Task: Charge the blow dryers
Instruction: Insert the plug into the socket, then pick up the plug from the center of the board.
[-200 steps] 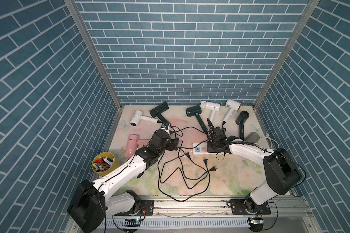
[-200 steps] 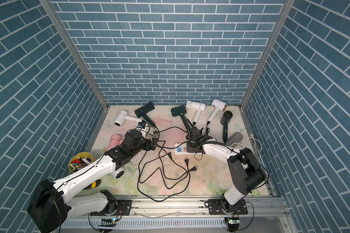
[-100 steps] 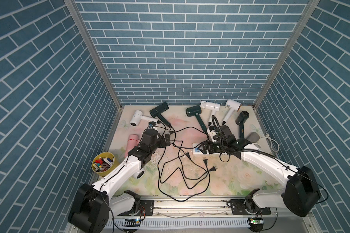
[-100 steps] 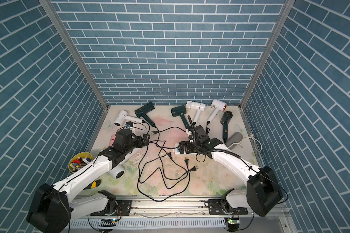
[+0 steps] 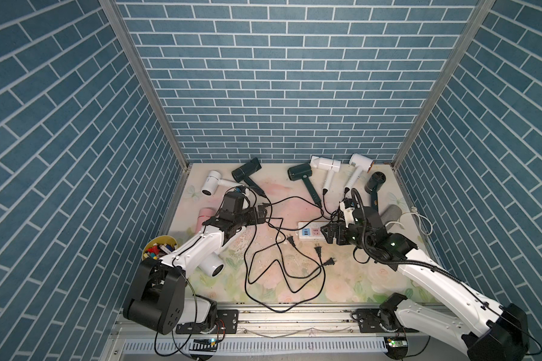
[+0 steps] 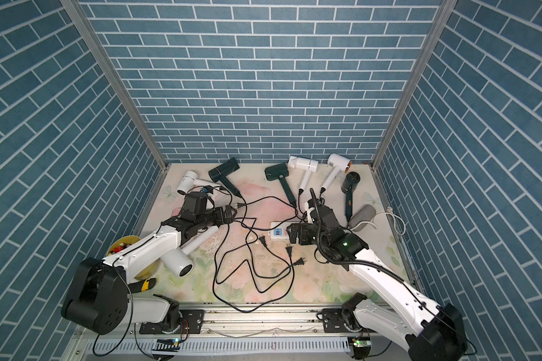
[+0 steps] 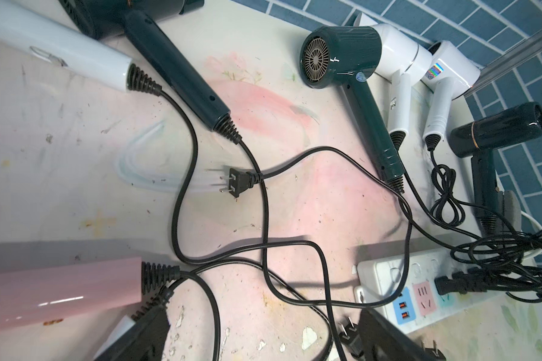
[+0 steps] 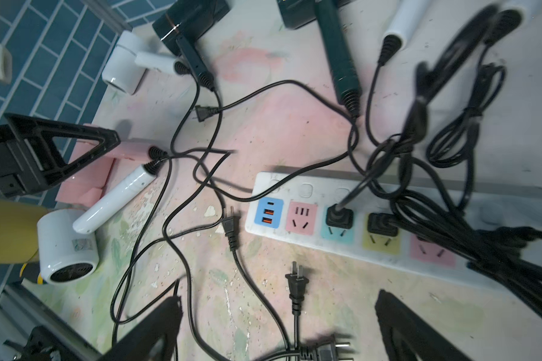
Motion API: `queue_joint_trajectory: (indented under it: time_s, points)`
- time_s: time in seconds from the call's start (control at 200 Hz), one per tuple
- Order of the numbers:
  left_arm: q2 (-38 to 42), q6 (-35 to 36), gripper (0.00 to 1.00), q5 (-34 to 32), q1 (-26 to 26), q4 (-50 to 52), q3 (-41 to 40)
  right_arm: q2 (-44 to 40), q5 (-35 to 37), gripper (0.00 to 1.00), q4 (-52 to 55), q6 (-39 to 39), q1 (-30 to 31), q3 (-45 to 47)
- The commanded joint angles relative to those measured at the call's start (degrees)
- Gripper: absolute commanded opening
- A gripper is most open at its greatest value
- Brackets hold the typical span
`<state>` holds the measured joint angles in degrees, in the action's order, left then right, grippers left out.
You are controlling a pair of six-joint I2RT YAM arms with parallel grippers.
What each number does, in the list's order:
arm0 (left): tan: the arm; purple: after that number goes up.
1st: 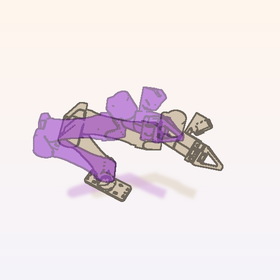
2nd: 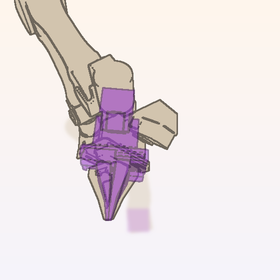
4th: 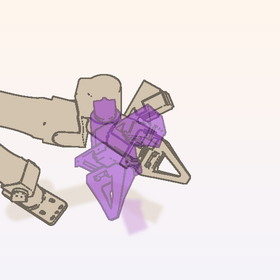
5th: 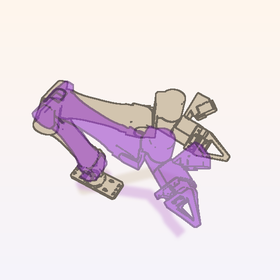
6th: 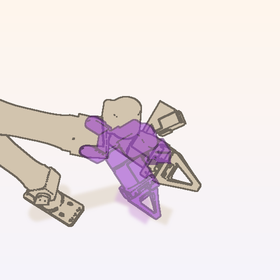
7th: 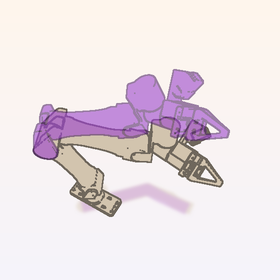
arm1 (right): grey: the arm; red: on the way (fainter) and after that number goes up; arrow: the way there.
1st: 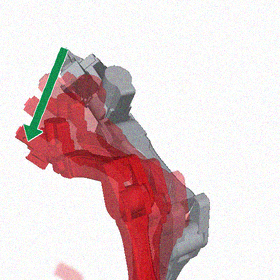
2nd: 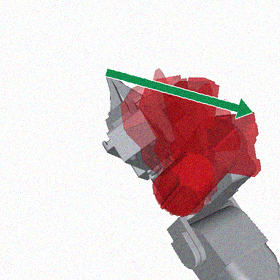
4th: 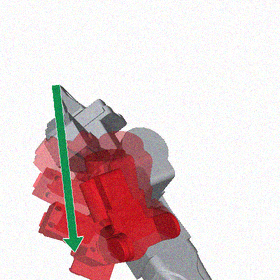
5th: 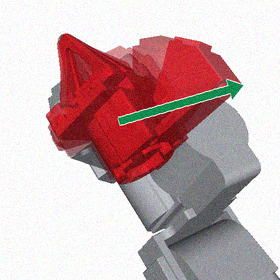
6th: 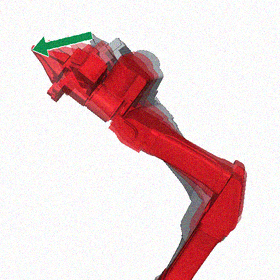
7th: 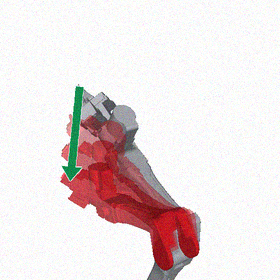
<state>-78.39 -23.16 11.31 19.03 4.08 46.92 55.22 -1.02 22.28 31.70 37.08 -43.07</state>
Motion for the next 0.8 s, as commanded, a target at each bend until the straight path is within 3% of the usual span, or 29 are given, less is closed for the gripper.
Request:
queue_joint_trajectory:
  time_s: [0.0, 0.22, 0.56, 0.795]
  points:
    - [-1.27, 4.28, 0.99, 0.55, -0.31, 4.49, 2.98, -4.17, 5.71, 0.99, 1.73, 3.45, -0.01, 2.18]
    - [-11.02, 10.05, 0.96, -0.59, -0.31, 15.69, 14.31, -8.76, 5.9, 0.99, 0.13, 4.72, -0.15, 6.59]
    - [-29.02, 14.95, 0.82, -1.2, -0.22, 26.56, 32.95, -7.84, 6.13, 0.99, -2.33, 2.75, -0.73, 8.96]
    - [-36.66, 16.78, 0.84, -2.77, -0.25, 29.09, 39.51, -5.83, 5.57, 0.99, -2.97, 0.67, -0.78, 9.05]
